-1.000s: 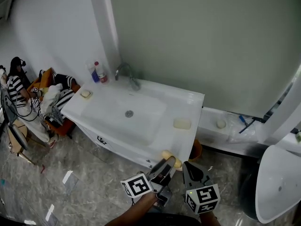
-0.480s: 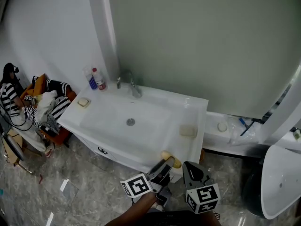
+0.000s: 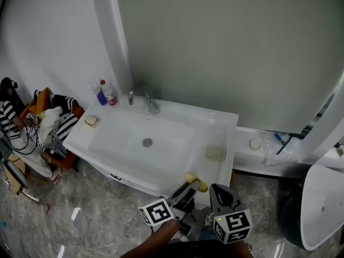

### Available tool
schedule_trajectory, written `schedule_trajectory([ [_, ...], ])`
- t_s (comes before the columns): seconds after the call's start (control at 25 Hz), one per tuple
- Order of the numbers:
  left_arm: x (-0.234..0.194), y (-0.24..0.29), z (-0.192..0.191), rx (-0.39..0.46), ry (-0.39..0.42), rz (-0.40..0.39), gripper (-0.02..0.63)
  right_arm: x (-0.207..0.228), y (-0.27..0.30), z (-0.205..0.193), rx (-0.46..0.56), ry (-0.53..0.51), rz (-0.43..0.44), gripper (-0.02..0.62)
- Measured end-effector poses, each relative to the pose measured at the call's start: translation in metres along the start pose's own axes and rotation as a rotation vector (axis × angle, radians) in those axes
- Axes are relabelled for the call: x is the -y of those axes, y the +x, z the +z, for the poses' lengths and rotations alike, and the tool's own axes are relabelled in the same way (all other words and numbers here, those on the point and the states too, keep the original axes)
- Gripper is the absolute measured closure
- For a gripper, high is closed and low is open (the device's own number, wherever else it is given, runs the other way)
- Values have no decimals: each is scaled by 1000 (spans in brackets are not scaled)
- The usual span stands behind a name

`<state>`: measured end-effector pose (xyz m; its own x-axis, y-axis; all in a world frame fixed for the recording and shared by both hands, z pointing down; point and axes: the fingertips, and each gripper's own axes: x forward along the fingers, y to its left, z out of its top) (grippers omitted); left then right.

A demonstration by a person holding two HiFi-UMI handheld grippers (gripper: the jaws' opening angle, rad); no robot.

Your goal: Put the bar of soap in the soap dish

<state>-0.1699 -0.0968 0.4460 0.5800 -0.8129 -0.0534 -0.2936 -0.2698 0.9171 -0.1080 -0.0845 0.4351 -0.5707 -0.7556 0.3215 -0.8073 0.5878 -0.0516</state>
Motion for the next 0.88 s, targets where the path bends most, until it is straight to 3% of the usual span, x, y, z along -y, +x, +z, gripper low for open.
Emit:
schedule_trajectory([
  [0.48,-12,59,15,23,26,38,425,51,41,8,-16,20,67,583],
  [0.88,-38,116,13,-24,93,115,425,106,74,1,-48,53,105,583],
])
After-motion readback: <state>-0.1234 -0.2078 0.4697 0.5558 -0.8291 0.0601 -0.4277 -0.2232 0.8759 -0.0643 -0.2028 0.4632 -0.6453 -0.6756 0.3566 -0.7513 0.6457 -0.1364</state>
